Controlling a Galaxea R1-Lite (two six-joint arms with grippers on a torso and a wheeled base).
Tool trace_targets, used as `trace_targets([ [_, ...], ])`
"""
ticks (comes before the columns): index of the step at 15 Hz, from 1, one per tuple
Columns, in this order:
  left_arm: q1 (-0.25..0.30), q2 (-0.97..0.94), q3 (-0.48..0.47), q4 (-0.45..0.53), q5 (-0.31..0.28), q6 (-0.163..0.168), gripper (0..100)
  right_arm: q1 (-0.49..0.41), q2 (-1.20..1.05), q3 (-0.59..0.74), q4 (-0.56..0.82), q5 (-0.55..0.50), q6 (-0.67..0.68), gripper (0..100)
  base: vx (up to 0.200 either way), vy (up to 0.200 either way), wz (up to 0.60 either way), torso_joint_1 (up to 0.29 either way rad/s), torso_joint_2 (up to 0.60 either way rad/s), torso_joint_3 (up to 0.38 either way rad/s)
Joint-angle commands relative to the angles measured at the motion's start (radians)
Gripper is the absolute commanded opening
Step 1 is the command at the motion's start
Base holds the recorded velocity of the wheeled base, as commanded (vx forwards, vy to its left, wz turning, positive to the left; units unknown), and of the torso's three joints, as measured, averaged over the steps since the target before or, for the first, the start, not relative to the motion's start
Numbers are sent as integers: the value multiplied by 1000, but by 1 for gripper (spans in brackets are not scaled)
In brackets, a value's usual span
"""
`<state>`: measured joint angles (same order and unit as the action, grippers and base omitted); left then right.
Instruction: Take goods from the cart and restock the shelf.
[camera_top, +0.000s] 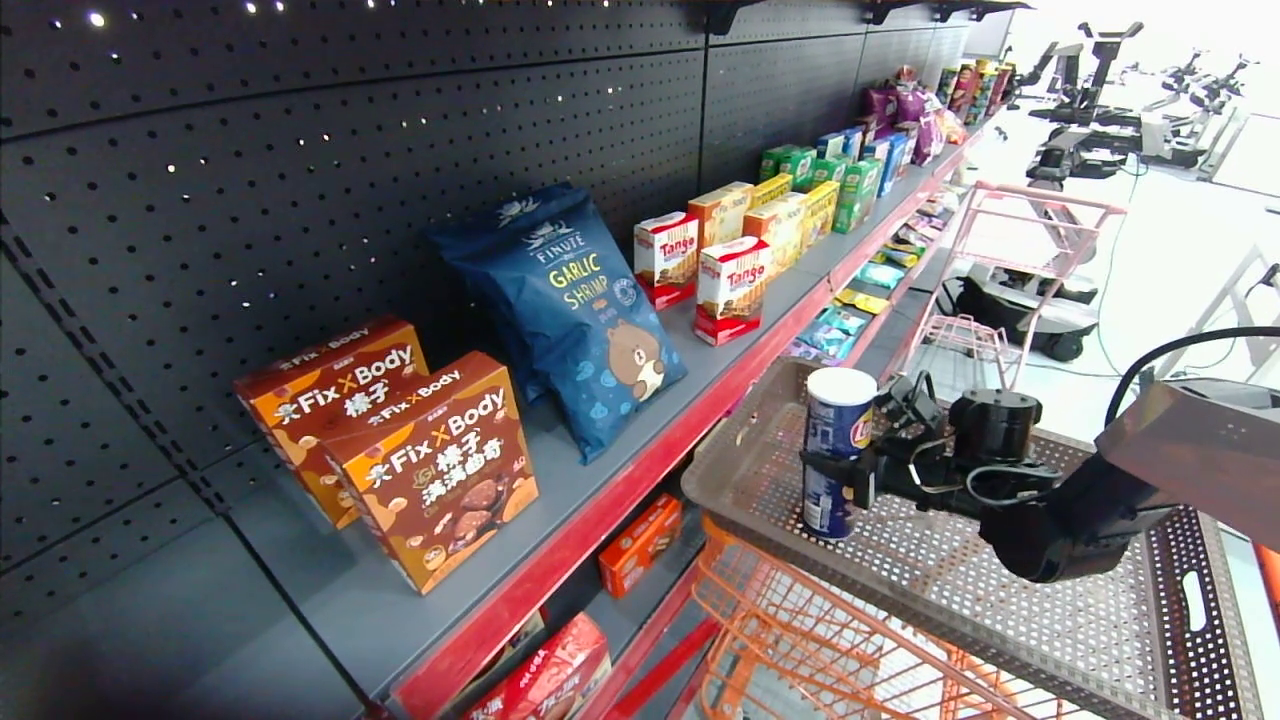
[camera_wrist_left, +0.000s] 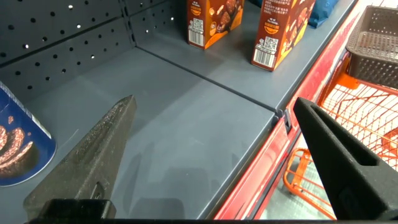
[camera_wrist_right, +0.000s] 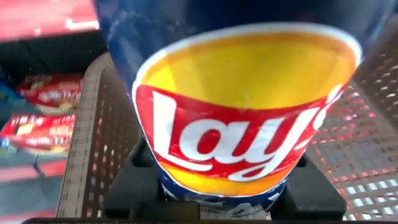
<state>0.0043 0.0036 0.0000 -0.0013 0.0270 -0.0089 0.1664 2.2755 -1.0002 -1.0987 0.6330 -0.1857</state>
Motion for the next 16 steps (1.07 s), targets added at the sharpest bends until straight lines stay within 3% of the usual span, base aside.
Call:
trace_targets([
  [1,0,-1,0,0,1,0,100,-1,-91,41,-35,-67,57,0,0,0,0,0,0,0],
  [4,0,-1,0,0,1,0,100,33,-297,144,10,-266,143,0,0,0,0,0,0,0],
  [7,0,1,0,0,1,0,100,93,-577,270,188,-450,173,0,0,0,0,0,0,0],
  [10,0,-1,0,0,1,0,100,122,-912,256,559,-664,181,0,0,0,0,0,0,0],
  [11,-1,1,0,0,1,0,100,143,-962,242,637,-710,181,0,0,0,0,0,0,0],
  [12,0,1,0,0,1,0,100,196,-1077,224,812,-794,181,0,0,0,0,0,0,0],
  [14,0,-1,0,0,1,0,100,202,-1170,235,896,-805,181,0,0,0,0,0,0,0],
  [16,0,-1,0,0,1,0,100,197,-1196,245,907,-805,181,0,0,0,600,2,0,5],
])
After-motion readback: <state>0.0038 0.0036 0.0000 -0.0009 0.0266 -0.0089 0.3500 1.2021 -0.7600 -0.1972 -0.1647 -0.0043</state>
